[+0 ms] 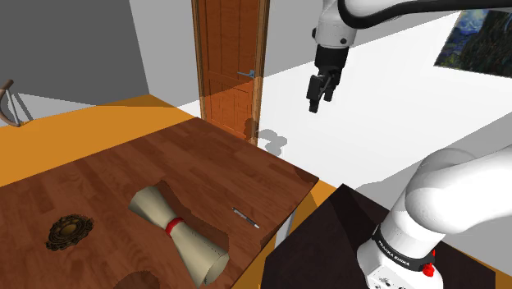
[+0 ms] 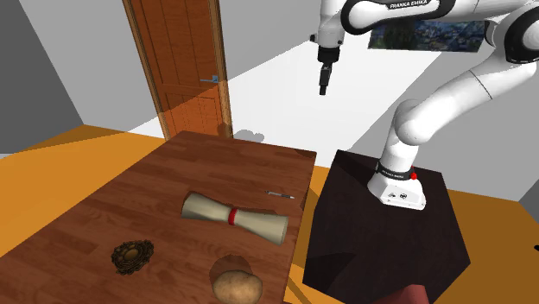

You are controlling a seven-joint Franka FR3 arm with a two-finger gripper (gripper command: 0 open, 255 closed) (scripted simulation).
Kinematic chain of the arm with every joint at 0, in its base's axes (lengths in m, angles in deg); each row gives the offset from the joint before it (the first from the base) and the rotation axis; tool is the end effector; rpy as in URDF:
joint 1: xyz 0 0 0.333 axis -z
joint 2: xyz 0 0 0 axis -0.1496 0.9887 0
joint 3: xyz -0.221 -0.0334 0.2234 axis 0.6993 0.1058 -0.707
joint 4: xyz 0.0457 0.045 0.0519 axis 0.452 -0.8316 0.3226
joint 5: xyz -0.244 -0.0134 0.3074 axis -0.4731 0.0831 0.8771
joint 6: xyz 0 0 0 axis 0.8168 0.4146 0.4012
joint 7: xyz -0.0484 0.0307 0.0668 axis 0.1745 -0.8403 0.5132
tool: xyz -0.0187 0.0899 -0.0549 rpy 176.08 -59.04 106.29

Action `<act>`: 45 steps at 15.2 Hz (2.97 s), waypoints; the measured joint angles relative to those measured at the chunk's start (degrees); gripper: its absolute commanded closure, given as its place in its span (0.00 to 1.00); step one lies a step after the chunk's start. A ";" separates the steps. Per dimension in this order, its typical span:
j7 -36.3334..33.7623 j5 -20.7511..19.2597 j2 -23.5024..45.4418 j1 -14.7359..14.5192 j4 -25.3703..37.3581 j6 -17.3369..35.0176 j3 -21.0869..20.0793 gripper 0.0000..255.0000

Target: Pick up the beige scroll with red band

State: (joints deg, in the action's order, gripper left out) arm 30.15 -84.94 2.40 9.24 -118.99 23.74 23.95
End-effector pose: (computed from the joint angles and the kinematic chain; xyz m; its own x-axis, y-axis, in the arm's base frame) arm 0.3261 0.0119 0.5573 0.9931 0.1175 -0.0019 0.1170 -0.9877 0.1036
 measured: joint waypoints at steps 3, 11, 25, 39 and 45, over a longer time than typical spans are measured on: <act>-1.14 0.57 1.20 -0.47 -0.39 1.51 -1.09 0.00; -8.80 3.31 10.32 -3.21 -2.66 12.57 -8.36 0.00; -25.44 -2.36 36.47 -4.96 3.64 30.67 -20.37 0.00; -44.62 -20.75 68.58 -14.37 25.55 34.81 -20.81 0.00; -48.17 -24.92 81.79 -20.92 39.16 33.02 -18.49 0.00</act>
State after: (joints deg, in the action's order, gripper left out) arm -18.03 -109.86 84.19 -11.67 -79.83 56.75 5.46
